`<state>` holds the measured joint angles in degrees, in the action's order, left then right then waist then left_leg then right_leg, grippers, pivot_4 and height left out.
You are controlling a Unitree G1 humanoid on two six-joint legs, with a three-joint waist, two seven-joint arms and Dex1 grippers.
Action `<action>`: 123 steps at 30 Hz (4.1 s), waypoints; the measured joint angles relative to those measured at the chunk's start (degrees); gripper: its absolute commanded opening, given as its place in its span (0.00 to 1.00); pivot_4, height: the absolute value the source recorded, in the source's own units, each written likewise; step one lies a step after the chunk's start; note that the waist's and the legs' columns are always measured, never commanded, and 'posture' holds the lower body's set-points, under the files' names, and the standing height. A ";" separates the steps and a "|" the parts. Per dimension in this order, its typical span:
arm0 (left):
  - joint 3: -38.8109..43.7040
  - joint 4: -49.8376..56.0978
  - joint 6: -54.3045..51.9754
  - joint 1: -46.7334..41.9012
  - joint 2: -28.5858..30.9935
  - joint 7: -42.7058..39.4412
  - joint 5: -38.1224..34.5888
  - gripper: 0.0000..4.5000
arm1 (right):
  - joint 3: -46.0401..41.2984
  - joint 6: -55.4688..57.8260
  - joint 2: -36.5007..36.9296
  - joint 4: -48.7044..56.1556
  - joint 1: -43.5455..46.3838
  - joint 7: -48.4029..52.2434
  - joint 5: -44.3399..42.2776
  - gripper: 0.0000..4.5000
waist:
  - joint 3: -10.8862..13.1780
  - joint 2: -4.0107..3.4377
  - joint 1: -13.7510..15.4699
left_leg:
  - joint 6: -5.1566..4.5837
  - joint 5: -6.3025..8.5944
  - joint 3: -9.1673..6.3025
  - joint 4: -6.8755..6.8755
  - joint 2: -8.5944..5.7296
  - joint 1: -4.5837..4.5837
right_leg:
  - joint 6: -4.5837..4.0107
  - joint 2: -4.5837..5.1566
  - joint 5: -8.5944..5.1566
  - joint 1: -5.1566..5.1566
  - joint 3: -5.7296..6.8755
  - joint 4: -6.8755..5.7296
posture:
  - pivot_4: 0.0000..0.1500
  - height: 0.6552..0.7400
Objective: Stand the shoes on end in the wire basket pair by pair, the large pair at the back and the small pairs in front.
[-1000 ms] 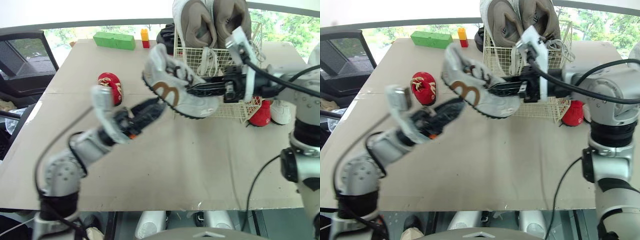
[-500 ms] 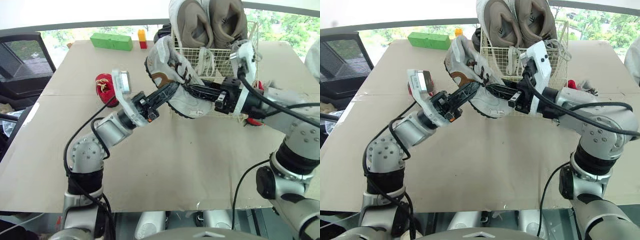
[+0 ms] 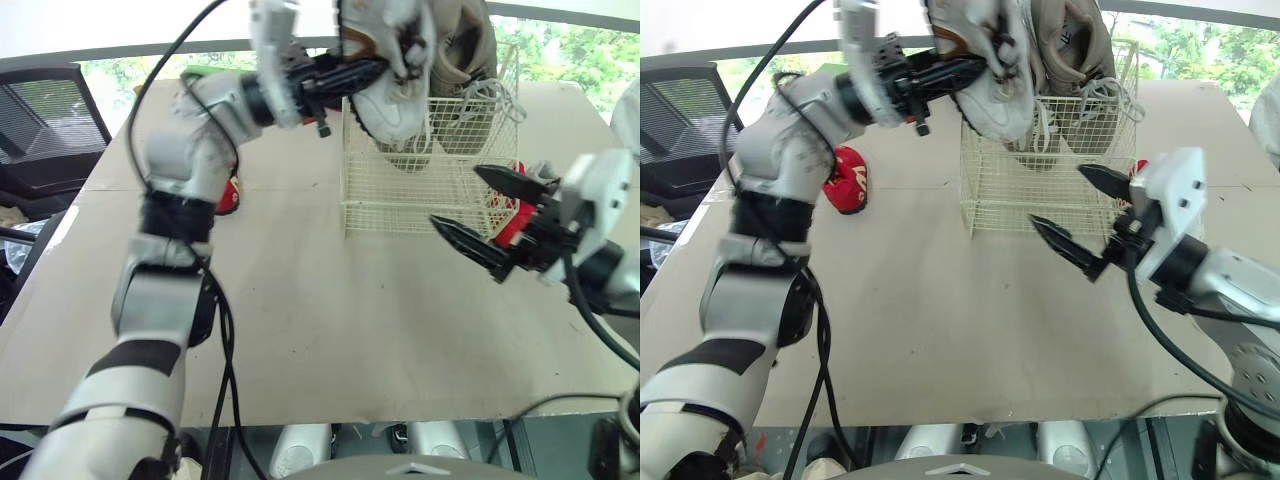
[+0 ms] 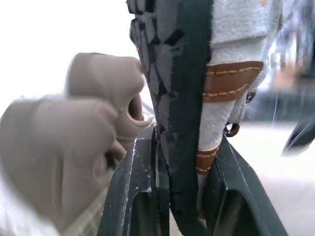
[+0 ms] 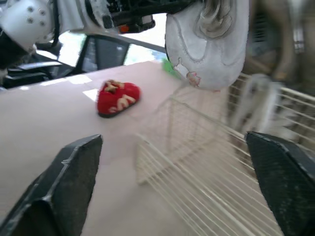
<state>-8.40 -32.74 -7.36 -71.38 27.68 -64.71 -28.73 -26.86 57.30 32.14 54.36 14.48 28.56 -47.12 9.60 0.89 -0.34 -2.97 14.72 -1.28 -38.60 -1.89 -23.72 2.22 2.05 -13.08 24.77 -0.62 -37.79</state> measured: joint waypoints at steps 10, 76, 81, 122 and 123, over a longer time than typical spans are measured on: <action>-1.10 -32.03 24.91 -11.11 -5.64 -8.75 16.33 0.11 | -3.18 -5.10 5.23 3.74 -8.77 -6.10 -5.24 0.99 | 0.04 0.06 -0.40 | -0.14 0.08 -0.02 -0.04 0.07 -0.03 | 0.03 -0.02 -0.01 0.00 -0.10 -0.05 | 1.00 1.00; 3.71 56.83 -33.15 38.17 -3.26 8.55 -10.88 0.99 | 37.38 -8.72 18.65 -90.73 37.97 -7.09 32.31 1.00 | 0.00 -0.19 0.01 | -0.12 0.09 0.17 -0.57 0.10 -0.07 | 0.10 0.27 -0.05 -0.17 -0.36 -0.10 | 1.00 1.00; 3.79 59.74 -32.66 40.64 -3.22 10.93 -11.52 1.00 | 38.40 -19.71 15.72 -108.33 45.40 -0.86 39.14 0.61 | 0.00 -0.19 -0.25 | -0.14 0.10 0.26 -0.57 0.08 -0.01 | 0.10 0.30 -0.04 -0.18 -0.44 -0.08 | 1.00 1.00; 14.76 59.57 -22.05 57.33 -2.37 19.88 -13.11 1.00 | 13.60 -69.44 -28.06 -59.42 20.36 -23.08 41.42 0.02 | -0.18 -0.44 -0.76 | 0.13 -0.04 0.24 -0.24 0.10 0.20 | 0.11 0.23 -0.01 -0.01 -0.49 -0.29 | 1.00 1.00; 15.16 59.70 -21.89 57.54 -1.84 19.76 -13.20 1.00 | 13.73 -72.10 -28.07 -62.14 20.93 -23.26 41.79 0.02 | -0.18 -0.44 -0.62 | 0.16 -0.06 0.19 -0.23 0.10 0.19 | 0.10 0.23 -0.01 -0.01 -0.45 -0.29 | 1.00 1.00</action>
<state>6.76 26.97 -29.25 -13.84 25.84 -44.95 -41.93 -13.14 -14.80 4.07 -7.78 35.41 5.30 -5.33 9.42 0.45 -0.96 -2.82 14.66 -1.09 -38.83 -1.78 -23.52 2.31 2.28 -13.09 24.76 -1.07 -38.08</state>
